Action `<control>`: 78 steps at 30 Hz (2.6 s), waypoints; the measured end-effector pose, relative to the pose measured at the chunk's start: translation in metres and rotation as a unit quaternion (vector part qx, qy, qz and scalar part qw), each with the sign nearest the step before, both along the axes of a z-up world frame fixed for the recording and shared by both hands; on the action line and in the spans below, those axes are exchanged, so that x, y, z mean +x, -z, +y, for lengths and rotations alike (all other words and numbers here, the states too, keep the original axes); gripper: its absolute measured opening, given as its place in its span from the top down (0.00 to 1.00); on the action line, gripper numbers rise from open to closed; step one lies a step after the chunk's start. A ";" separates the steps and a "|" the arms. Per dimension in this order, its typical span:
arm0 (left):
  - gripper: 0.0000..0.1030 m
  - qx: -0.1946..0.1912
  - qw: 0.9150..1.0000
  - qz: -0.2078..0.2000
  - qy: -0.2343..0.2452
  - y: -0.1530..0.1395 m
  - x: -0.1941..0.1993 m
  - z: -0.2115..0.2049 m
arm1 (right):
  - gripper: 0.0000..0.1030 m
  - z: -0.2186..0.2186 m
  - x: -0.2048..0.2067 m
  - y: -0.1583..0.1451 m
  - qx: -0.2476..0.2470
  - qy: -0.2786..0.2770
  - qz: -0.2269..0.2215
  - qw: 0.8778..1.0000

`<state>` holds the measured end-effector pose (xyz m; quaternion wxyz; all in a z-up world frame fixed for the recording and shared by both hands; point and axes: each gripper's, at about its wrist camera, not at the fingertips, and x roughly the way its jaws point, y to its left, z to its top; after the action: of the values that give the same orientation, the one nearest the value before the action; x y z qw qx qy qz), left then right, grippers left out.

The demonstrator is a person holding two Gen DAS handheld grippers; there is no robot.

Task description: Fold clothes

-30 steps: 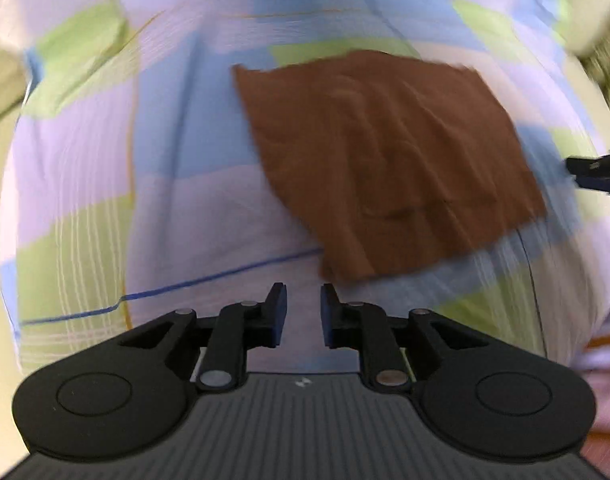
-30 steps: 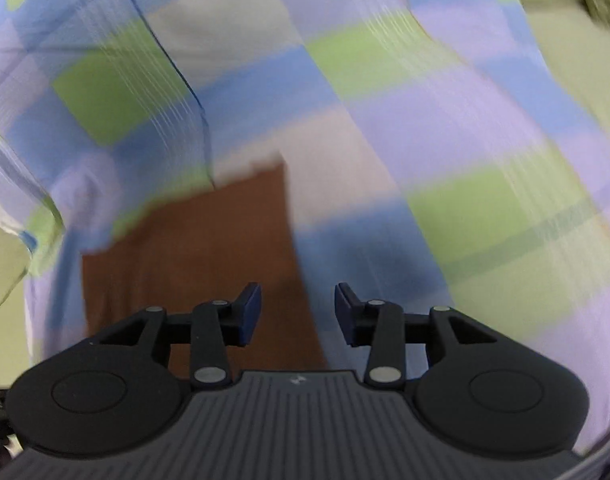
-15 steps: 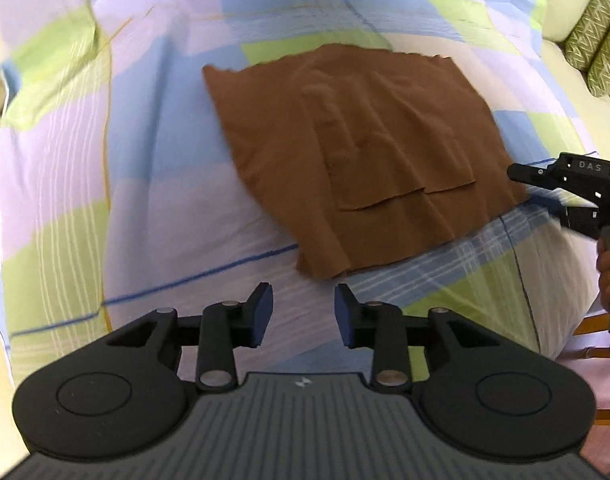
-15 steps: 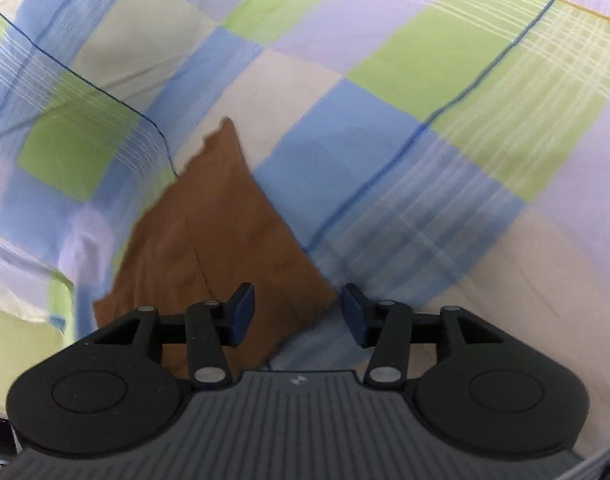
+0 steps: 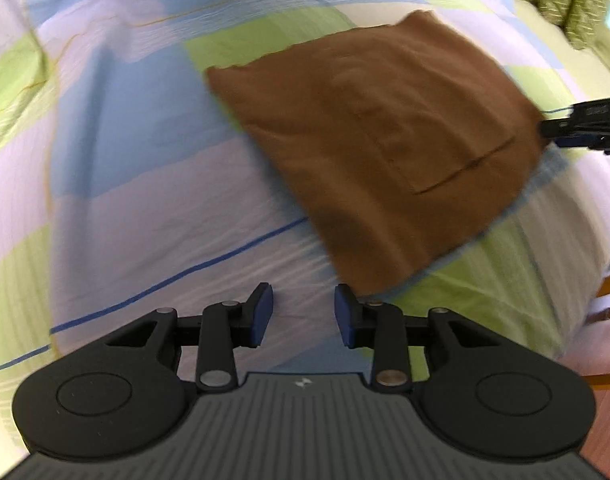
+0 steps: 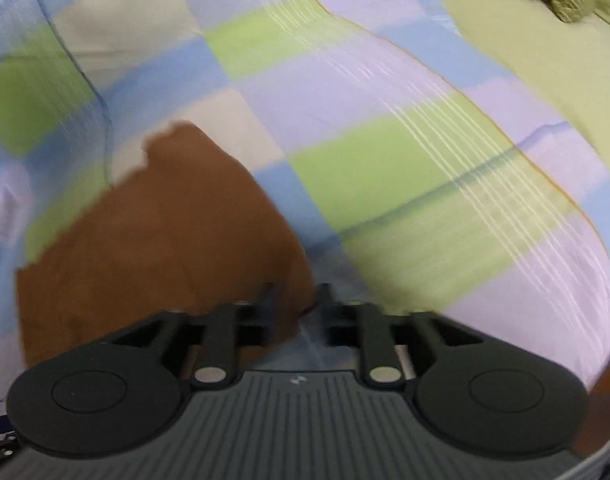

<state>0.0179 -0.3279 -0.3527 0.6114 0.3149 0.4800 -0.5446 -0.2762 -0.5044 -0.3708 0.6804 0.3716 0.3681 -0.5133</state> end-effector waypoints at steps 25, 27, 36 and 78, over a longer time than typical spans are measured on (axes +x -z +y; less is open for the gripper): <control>1.00 -0.008 0.980 0.050 -0.194 0.009 -0.013 -0.005 | 0.44 -0.009 -0.011 -0.012 -0.049 -0.046 -0.004 0.998; 1.00 -0.019 0.983 0.012 -0.184 -0.002 -0.023 0.003 | 0.44 -0.014 -0.013 -0.009 -0.045 -0.048 -0.010 0.998; 0.87 0.044 0.980 -0.179 -0.074 0.011 -0.061 -0.003 | 0.44 -0.017 -0.008 0.019 0.015 -0.067 0.048 0.996; 0.99 -0.079 0.963 -0.181 -0.182 0.004 0.034 -0.132 | 0.99 -0.165 0.071 0.004 -0.055 -0.288 -0.138 0.946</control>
<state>0.0520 -0.4596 -0.3565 0.7996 0.2663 0.3660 -0.3947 -0.2050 -0.6697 -0.3753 0.8624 0.2793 0.3335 -0.2589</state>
